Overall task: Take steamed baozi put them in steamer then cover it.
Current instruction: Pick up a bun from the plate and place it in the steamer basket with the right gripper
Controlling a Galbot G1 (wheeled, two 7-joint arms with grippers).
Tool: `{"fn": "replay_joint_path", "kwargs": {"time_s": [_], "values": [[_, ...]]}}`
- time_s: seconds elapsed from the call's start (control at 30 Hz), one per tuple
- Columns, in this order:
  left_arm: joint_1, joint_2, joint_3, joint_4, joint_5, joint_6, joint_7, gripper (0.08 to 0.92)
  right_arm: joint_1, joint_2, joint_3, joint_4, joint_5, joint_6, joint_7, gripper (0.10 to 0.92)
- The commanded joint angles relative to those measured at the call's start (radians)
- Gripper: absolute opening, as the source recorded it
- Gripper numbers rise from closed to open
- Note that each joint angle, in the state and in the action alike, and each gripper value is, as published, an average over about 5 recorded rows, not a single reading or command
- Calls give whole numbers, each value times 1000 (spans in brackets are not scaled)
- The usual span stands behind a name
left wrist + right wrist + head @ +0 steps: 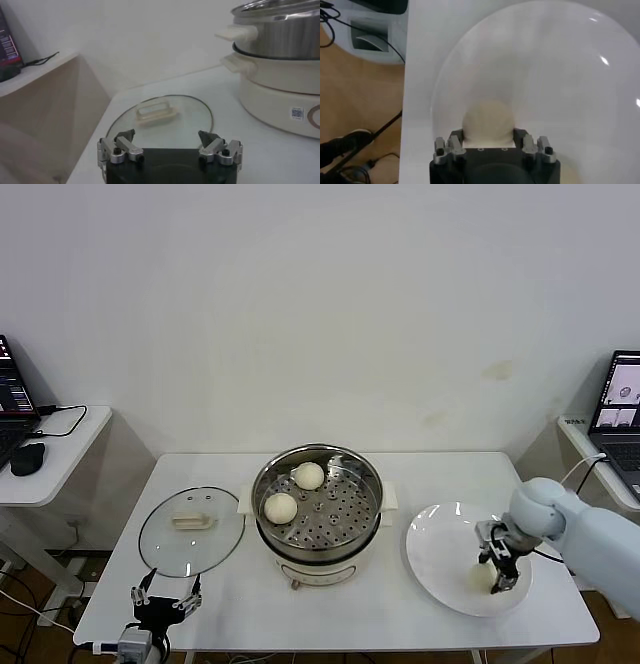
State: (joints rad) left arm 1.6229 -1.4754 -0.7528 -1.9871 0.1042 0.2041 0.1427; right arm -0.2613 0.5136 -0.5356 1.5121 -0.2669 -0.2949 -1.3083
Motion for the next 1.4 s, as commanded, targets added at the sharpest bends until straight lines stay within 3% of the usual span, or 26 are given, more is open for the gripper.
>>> {"fn": "replay_joint_path", "kwargs": {"time_s": [0.03,0.37,0.57,0.7,1.07,1.4], "values": [[-7,0,3,1,1,-1,-2,823,126,-12,34,-6,96,3,-30,594],[-9,18,-4,-10,11,-6,-5,823,595,183,-214,-148,309,140,-79,600],[-5,22,-12,-19,7,-10,-7,823,759,342,-327,-191,399,181,-105,594],[-7,18,-14,-20,5,-10,-10,823,833,455,-360,-238,419,292,-106,594],[-9,10,-27,-31,-2,-11,-14,823,809,667,-364,-230,336,533,-87,594],[-2,14,-41,-27,-10,-12,-16,823,707,736,-402,-173,96,728,-31,599]]}}
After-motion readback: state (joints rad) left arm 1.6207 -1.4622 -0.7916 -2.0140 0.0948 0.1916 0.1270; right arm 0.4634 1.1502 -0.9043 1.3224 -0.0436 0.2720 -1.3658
